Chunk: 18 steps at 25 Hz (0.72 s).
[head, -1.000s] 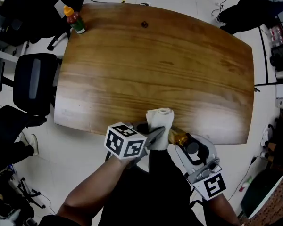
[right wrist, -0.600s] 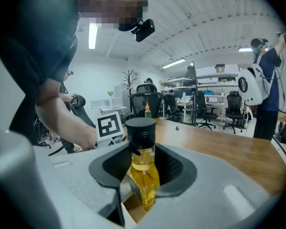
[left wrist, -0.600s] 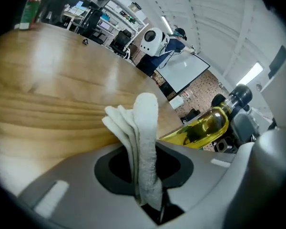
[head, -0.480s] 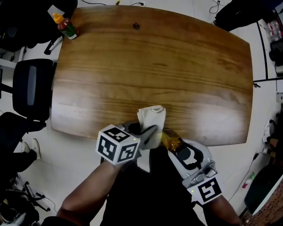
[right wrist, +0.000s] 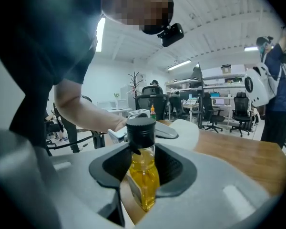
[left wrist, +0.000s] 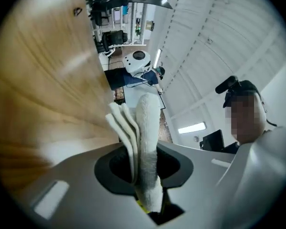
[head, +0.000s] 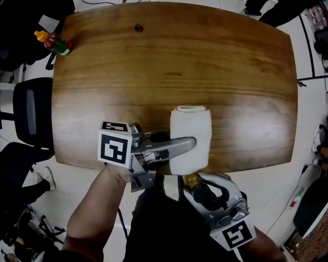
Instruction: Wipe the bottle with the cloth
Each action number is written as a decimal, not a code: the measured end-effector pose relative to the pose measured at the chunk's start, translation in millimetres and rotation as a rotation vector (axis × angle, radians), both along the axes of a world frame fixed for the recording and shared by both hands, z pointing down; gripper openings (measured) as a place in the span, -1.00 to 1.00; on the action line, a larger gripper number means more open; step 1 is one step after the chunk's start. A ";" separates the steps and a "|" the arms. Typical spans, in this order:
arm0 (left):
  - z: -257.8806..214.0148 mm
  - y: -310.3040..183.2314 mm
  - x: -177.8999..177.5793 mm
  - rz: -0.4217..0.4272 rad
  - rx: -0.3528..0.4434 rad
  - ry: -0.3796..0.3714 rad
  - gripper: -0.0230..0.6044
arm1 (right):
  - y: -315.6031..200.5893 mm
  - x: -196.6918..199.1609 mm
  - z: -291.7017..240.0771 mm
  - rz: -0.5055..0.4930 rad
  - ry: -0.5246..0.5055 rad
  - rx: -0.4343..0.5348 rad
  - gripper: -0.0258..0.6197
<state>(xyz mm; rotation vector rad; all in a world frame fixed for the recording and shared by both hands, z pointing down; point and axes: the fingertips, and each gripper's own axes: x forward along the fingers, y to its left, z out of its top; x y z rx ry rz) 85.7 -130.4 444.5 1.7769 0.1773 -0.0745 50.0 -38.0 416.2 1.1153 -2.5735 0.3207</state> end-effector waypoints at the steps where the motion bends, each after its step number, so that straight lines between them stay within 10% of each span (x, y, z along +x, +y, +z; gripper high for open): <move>1: 4.2 3.9 5.9 0.028 -0.036 0.002 -0.60 | 0.1 -0.4 -0.1 -0.003 -0.006 0.000 -0.51; 10: 51.7 38.4 26.2 0.112 0.124 -0.241 -0.60 | -0.3 5.0 -2.9 0.023 -0.026 0.016 -0.51; 18: 87.5 41.0 19.6 0.144 0.485 -0.490 -0.60 | -0.8 4.7 -3.0 0.033 -0.035 0.025 -0.51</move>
